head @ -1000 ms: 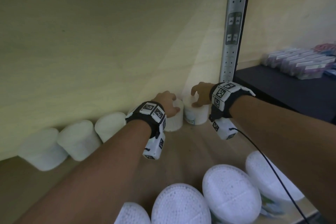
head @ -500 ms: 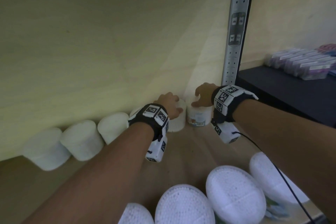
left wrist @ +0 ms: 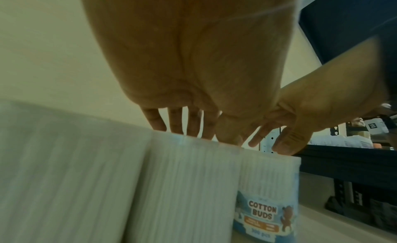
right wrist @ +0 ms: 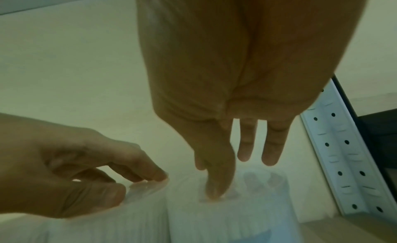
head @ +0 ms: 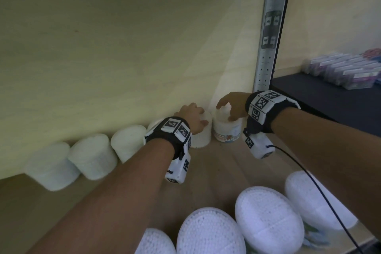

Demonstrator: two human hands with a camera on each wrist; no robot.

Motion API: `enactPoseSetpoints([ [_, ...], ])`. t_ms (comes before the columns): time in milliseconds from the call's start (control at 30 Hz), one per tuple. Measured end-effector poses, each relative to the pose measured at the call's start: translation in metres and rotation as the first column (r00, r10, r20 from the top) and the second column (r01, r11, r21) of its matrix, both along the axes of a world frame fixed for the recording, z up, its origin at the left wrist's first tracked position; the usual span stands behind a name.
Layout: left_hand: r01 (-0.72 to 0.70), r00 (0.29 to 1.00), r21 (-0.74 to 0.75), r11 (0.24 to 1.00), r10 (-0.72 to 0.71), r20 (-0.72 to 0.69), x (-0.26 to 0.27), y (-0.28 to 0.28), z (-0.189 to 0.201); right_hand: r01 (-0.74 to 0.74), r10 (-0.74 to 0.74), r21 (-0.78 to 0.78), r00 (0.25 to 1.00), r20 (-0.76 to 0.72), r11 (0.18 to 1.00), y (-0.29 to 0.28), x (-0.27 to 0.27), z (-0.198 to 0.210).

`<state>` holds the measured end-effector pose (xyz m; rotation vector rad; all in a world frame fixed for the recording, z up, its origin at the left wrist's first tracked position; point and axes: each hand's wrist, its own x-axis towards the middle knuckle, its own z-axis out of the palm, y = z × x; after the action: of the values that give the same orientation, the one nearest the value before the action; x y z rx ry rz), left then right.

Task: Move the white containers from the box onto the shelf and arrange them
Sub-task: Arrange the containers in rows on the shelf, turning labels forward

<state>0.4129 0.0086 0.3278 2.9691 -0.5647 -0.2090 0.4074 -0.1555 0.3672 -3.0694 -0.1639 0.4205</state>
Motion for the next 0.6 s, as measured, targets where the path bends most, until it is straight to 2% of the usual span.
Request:
enactPoseSetpoints([
  [100, 0.0, 1.0, 0.003, 1.0, 0.0, -0.003, -0.001, 0.0, 0.0, 0.036, -0.041, 0.083, 0.997, 0.068, 0.996, 0.0, 0.002, -0.003],
  [200, -0.002, 1.0, 0.007, 1.0, 0.002, -0.002, -0.002, 0.0, 0.0, 0.106, -0.107, 0.013, 0.986, 0.129, 0.994, 0.004, 0.002, -0.009],
  [300, -0.007, 1.0, 0.004, 1.0, 0.007, 0.002, -0.003, 0.0, -0.001, 0.121, -0.115, -0.056, 0.987, 0.111, 0.991, 0.006, 0.002, -0.015],
  [600, -0.008, 1.0, -0.023, 1.0, 0.008, -0.001, -0.002, 0.003, -0.003, 0.071, -0.069, -0.013, 0.993, 0.092, 0.997, 0.002, 0.002, -0.015],
])
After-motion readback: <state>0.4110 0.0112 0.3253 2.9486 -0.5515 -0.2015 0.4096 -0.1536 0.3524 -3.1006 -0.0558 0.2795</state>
